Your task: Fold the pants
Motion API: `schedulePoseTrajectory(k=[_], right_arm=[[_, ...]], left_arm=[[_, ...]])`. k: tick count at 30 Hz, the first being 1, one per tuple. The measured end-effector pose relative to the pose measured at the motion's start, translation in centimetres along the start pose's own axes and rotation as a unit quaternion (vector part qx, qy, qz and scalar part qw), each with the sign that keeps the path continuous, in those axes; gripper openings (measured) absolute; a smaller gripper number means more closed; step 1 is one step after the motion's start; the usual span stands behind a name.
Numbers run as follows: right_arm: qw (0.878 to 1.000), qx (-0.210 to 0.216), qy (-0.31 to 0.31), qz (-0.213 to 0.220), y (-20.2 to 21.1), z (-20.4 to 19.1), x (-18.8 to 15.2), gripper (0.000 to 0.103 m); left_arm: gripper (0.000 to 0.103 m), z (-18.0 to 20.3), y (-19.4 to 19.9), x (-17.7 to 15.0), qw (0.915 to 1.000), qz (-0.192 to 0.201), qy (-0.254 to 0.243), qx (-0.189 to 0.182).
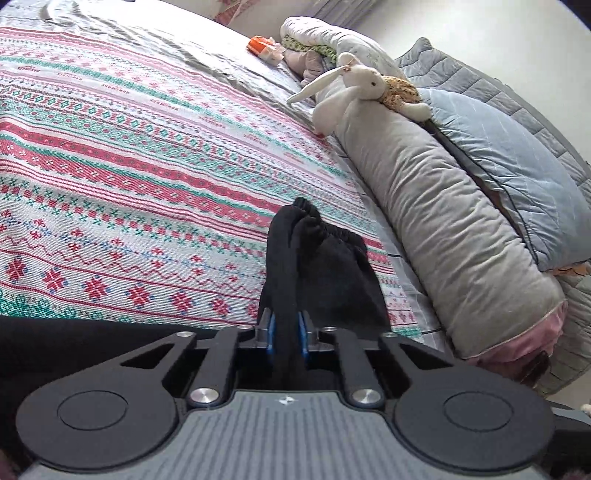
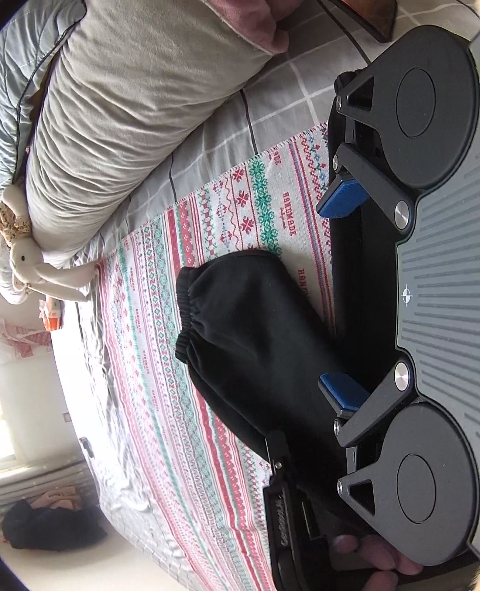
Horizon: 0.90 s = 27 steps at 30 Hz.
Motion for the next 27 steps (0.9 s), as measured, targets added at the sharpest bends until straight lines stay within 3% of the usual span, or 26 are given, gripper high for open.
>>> schedulePoseTrajectory(k=[5,13,21,24,27], right_arm=[[1.0,0.008,-0.027,0.01,1.2,1.7,0.1,0.093],[0.995,0.029,-0.094,0.024,3.5,5.3,-1.4,0.093],[0.996,0.043,-0.076,0.005,3.4,5.2,-3.2,0.092],[0.995,0.07,-0.063,-0.006,2.5,3.7,-3.6,0.09],[0.996,0.079,-0.027,-0.008,2.1,1.9,-3.6,0.089]], left_arm=[[0.04,5.4,3.0,-2.3,0.9962,0.011,-0.07,-0.05],[0.04,11.9,5.0,-10.3,0.9773,-0.022,-0.18,-0.11],[0.04,11.8,2.7,-17.8,0.9651,-0.084,-0.222,-0.111],[0.045,11.1,3.0,-18.0,0.9666,-0.075,-0.213,-0.121],[0.058,10.3,4.3,-17.6,0.9678,-0.071,-0.21,-0.12]])
Point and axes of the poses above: each gripper's, at about its wrist camera, not at the fingertips, and y roughly against the way its jaws point, z to its right, x to its top, the point moved 9 cm from there along -y, roughly the way its jaws point, and after that the axes turned 15 degrees about x, right-handed, at the moved point
